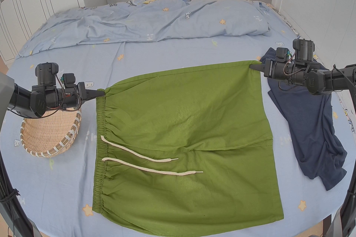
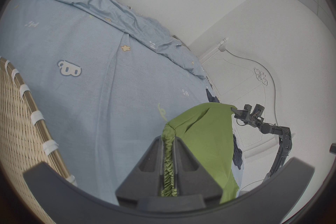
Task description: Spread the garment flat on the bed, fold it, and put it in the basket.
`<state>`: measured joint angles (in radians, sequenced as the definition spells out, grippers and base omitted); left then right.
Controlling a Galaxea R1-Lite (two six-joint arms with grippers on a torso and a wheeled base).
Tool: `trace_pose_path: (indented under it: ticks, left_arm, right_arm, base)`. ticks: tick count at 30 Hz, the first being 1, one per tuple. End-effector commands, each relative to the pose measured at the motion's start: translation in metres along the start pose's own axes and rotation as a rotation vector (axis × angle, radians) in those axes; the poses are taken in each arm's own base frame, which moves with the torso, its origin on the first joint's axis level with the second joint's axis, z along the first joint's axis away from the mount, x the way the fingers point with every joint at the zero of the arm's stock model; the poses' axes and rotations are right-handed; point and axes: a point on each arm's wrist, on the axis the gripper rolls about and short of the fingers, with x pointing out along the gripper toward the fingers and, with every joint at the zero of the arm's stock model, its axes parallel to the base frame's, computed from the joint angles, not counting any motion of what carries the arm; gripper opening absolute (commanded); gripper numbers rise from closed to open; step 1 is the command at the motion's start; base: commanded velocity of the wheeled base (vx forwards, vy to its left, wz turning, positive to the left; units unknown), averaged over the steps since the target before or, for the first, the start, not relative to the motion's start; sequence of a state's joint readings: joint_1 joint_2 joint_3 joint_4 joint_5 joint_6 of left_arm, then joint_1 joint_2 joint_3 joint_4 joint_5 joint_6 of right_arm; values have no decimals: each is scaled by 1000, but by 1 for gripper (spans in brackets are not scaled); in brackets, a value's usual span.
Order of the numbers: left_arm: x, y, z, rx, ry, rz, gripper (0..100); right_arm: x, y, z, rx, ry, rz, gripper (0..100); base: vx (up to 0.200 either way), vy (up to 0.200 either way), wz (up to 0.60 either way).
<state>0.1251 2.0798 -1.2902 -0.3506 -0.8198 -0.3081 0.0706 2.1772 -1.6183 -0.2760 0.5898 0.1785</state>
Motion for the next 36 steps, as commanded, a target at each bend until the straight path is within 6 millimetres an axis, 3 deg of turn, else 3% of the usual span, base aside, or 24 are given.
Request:
trace_pose_path:
  ticks: [1, 12, 21, 22, 32, 36]
  left_arm:
    - [5, 11, -3, -9, 2, 8, 0]
    - [21, 26, -4, -13, -17, -1, 0]
    - [22, 25, -2, -14, -25, -5, 0]
    - [22, 24, -3, -14, -24, -7, 100]
    - [21, 17, -2, -4, -23, -15, 100]
    - [7, -2, 8, 28, -52, -25, 100]
  right_arm:
    - [12, -10, -9, 12, 15, -7, 0]
    - [27, -23, -24, 33, 37, -32, 0]
    - [32, -23, -26, 34, 39, -47, 0]
    - [32, -23, -26, 36, 39, -47, 100]
    - [31, -24, -25, 54, 40, -49, 100]
    - [23, -22, -19, 89, 27, -57, 100]
  base:
    - [0, 0, 0]
    - [0, 0, 0]
    - [0, 0, 0]
    - [0, 0, 0]
    - [0, 0, 0]
    - [0, 0, 0]
